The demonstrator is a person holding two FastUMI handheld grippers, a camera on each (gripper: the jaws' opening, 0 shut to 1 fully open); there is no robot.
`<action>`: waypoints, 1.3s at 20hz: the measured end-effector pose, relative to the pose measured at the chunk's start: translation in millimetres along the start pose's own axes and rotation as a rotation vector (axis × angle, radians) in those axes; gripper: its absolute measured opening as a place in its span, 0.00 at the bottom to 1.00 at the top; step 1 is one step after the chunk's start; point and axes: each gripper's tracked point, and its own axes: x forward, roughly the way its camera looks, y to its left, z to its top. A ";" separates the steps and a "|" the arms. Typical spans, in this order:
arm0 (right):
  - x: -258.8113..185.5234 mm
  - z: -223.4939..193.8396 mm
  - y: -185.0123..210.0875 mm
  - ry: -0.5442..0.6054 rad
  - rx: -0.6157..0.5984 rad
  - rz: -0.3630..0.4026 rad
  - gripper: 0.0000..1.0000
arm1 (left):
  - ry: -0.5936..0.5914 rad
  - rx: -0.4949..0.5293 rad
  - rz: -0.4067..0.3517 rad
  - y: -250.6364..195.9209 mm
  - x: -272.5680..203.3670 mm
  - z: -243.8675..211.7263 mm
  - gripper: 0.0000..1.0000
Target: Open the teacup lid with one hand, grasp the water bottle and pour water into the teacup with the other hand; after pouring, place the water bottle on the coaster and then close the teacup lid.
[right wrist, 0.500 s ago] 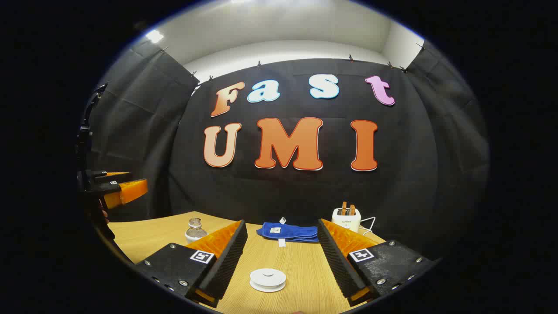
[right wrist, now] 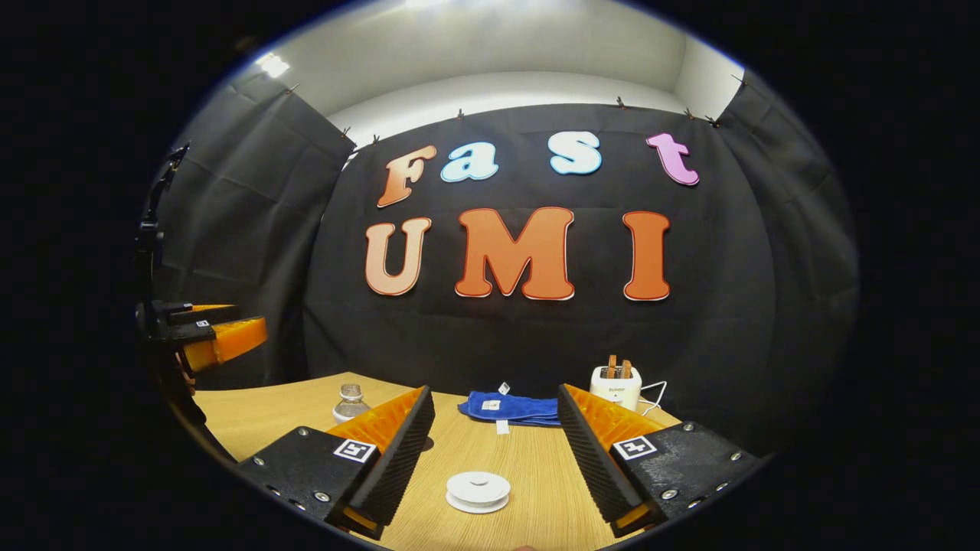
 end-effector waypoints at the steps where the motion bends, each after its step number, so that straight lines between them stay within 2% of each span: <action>1: 0.4 -0.5 -0.4 0.004 -0.003 -0.001 0.96 | 0.000 -0.004 0.002 2.5 -0.5 0.5 0.94; 10: 0.9 -2.9 3.4 -0.001 -0.010 0.016 0.96 | 0.012 0.002 -0.021 -3.1 4.2 -11.6 0.95; 15: 20.6 -39.3 14.5 0.086 -0.011 0.033 0.96 | 0.012 0.022 -0.046 -12.6 0.6 -19.9 0.94; 22: 44.8 -92.0 27.1 0.193 -0.018 0.069 0.96 | 0.029 0.030 -0.034 -11.5 1.3 -29.1 0.94; 26: 60.5 -136.7 26.1 0.299 -0.010 0.076 0.95 | 0.044 0.034 -0.026 -8.5 1.8 -36.9 0.94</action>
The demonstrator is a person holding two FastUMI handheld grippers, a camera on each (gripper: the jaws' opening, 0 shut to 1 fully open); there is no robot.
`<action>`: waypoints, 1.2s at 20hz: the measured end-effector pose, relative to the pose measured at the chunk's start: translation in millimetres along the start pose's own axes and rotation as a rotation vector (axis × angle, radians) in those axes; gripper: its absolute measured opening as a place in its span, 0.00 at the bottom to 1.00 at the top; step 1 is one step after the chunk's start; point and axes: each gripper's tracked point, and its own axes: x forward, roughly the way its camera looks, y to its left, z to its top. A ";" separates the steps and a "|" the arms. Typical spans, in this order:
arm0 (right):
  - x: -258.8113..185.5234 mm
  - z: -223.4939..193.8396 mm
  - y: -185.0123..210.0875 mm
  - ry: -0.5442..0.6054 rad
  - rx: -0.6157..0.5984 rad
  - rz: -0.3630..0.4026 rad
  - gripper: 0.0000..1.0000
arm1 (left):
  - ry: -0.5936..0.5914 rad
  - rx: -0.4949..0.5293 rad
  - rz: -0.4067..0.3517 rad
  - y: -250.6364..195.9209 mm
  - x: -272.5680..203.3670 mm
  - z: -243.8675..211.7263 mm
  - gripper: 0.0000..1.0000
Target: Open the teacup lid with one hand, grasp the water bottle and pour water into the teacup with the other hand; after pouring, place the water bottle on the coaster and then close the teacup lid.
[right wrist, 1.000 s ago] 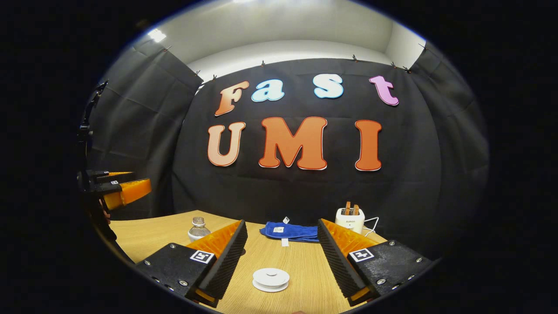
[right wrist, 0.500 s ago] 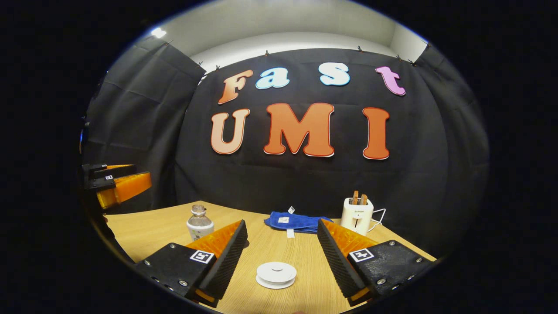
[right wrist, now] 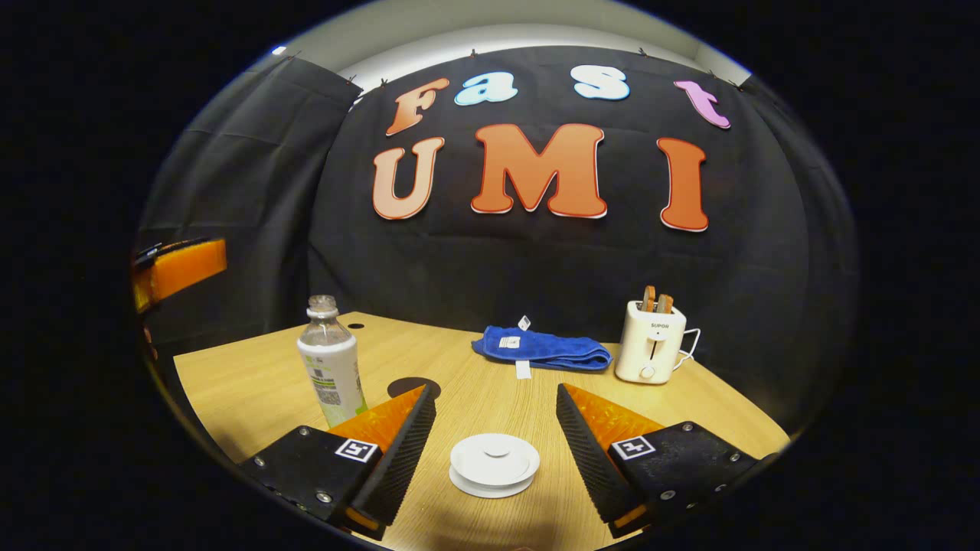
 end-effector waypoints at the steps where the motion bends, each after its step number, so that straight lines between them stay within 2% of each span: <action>1: 5.7 -9.4 -1.2 0.030 0.000 0.002 0.94 | 0.005 0.004 0.002 1.2 1.1 -2.0 0.94; 3: 15.1 -24.8 -2.0 0.078 0.006 0.003 0.89 | 0.015 0.012 0.010 2.7 2.9 -5.9 0.94; 6: 27.3 -41.2 2.7 0.128 0.011 0.016 0.87 | 0.025 0.014 0.011 0.5 5.6 -12.1 0.94; 7: 29.7 -45.0 3.3 0.142 0.010 0.021 0.83 | 0.032 0.014 0.011 0.6 6.2 -14.9 0.94; 9: 34.1 -53.6 6.6 0.169 0.008 0.033 0.72 | 0.045 0.013 0.008 -1.3 9.1 -19.6 0.95; 10: 35.5 -56.0 7.9 0.173 0.004 0.036 0.70 | 0.051 0.012 0.008 -1.4 9.3 -22.9 0.96; 14: 40.4 -61.1 3.4 0.189 0.002 0.015 0.51 | 0.063 0.015 0.007 -3.5 12.1 -27.9 0.95; 17: 44.1 -64.5 3.2 0.199 0.009 0.013 0.28 | 0.066 0.014 0.002 -5.7 11.9 -30.9 0.95; 24: 41.3 -61.4 -0.2 0.201 0.057 0.027 0.20 | 0.107 -0.027 -0.055 -25.0 14.7 -49.5 0.94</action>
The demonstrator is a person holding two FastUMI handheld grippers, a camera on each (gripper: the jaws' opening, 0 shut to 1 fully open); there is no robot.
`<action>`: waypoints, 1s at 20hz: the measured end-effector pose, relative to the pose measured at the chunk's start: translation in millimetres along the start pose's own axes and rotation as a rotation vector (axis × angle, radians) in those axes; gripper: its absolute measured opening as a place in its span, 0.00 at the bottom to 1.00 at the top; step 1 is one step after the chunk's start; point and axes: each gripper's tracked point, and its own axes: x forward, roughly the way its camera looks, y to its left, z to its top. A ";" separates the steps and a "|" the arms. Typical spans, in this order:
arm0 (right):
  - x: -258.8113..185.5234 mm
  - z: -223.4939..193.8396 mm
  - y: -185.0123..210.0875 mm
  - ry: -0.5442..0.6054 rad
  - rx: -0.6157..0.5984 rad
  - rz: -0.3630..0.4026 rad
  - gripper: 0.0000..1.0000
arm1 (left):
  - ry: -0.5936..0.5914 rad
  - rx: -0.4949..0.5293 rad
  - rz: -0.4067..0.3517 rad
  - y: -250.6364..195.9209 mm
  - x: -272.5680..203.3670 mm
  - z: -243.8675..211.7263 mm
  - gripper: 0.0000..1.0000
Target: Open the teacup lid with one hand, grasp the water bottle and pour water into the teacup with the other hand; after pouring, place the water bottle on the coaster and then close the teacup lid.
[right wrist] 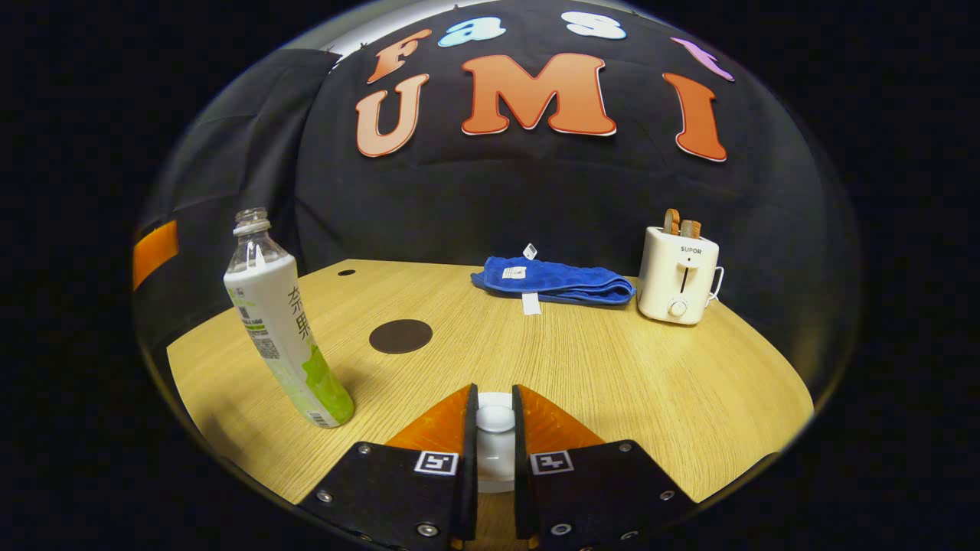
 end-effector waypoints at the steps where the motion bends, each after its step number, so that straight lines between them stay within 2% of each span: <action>1: -1.0 3.1 -3.1 -0.012 0.013 -0.008 0.20 | 0.008 -0.005 -0.011 -3.3 1.5 -3.7 0.95; 4: -7.1 10.9 -5.9 -0.036 0.051 0.001 0.18 | 0.043 -0.032 -0.055 -18.6 9.7 -21.2 0.96; 8: -16.4 20.7 -17.4 -0.063 0.091 -0.018 0.18 | 0.105 -0.126 -0.125 -43.0 21.5 -47.6 0.95; 12: -29.2 31.5 -30.2 -0.094 0.111 -0.041 0.18 | 0.161 -0.093 -0.151 -57.9 32.7 -78.2 0.95; 17: -45.3 42.2 -36.9 -0.133 0.106 -0.054 0.18 | 0.224 -0.055 -0.139 -66.6 52.9 -113.9 0.95; 18: -49.9 44.8 -39.2 -0.141 0.102 -0.060 0.18 | 0.235 -0.061 -0.145 -70.6 56.2 -119.4 0.90; 20: -54.5 45.1 -42.9 -0.149 0.102 -0.068 0.18 | 0.242 -0.057 -0.148 -74.8 61.7 -124.1 0.90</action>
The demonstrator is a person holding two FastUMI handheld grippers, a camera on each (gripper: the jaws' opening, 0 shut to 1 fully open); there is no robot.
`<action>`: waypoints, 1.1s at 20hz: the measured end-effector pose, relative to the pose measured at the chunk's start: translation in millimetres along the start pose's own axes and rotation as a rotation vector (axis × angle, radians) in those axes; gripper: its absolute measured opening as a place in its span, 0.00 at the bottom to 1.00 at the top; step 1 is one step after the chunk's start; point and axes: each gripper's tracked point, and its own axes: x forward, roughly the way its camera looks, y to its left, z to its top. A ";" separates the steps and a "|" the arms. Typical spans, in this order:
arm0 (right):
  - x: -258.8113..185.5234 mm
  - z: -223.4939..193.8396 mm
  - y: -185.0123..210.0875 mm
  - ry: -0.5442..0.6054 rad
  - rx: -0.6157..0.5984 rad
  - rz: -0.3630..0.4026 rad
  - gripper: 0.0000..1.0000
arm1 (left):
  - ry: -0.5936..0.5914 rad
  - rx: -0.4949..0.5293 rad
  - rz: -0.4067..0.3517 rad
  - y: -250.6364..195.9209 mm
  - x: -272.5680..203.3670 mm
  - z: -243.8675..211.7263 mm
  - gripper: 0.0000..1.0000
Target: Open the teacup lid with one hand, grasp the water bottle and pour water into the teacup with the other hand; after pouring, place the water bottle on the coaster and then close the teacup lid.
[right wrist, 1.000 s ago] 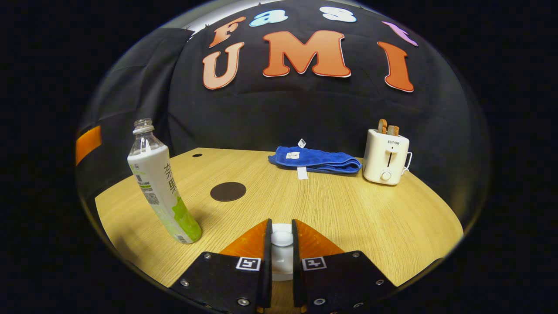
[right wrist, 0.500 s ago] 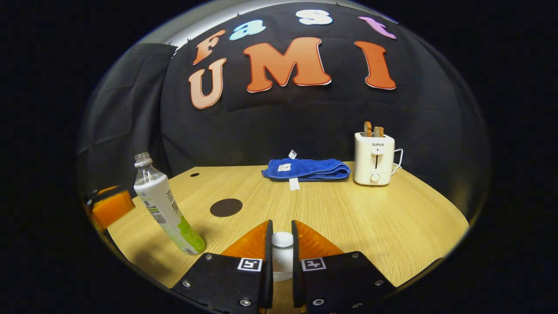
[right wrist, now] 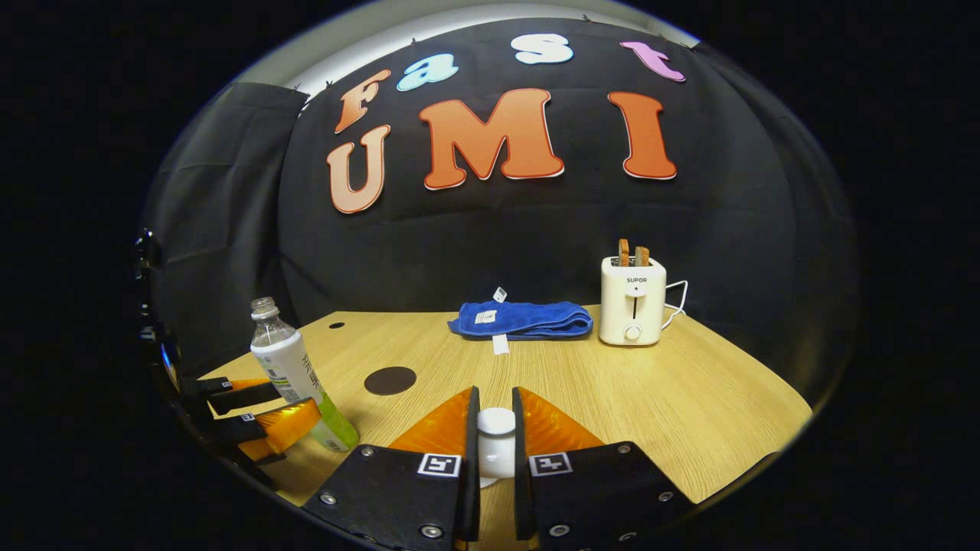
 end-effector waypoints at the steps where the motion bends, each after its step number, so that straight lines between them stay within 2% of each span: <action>1: -2.0 0.4 -2.5 -0.002 0.003 -0.006 0.18 | 0.000 0.002 -0.001 -1.5 5.5 -1.2 0.90; 2: -4.1 0.0 -5.4 0.000 0.007 -0.010 0.18 | 0.000 0.005 0.004 -1.0 7.2 -4.5 0.81; 3: -5.7 -0.6 -8.0 0.001 0.010 -0.015 0.18 | -0.003 0.003 0.002 -0.4 8.7 -4.0 0.80; 4: -7.5 0.0 -11.8 0.001 0.014 -0.023 0.18 | -0.010 -0.005 0.004 0.2 13.6 -3.7 0.72; 7: -12.9 2.1 -17.6 -0.006 0.032 -0.033 0.18 | -0.014 -0.003 0.021 5.4 12.5 -1.9 0.69; 9: -15.6 4.8 -22.7 -0.011 0.029 -0.044 0.18 | -0.026 0.035 0.042 11.5 12.4 4.3 0.67; 10: -17.1 6.3 -25.5 -0.015 0.027 -0.052 0.18 | -0.033 0.072 0.049 12.8 12.5 10.1 0.63; 13: -21.4 11.7 -31.3 -0.025 0.033 -0.063 0.18 | -0.046 0.200 0.089 18.3 13.6 23.6 0.64; 18: -27.1 17.1 -44.7 -0.031 0.033 -0.079 0.18 | -0.030 0.391 0.113 21.2 22.0 33.8 0.64; 22: -30.8 21.2 -54.6 -0.040 0.048 -0.083 0.18 | -0.007 0.583 0.116 15.2 28.7 40.6 0.64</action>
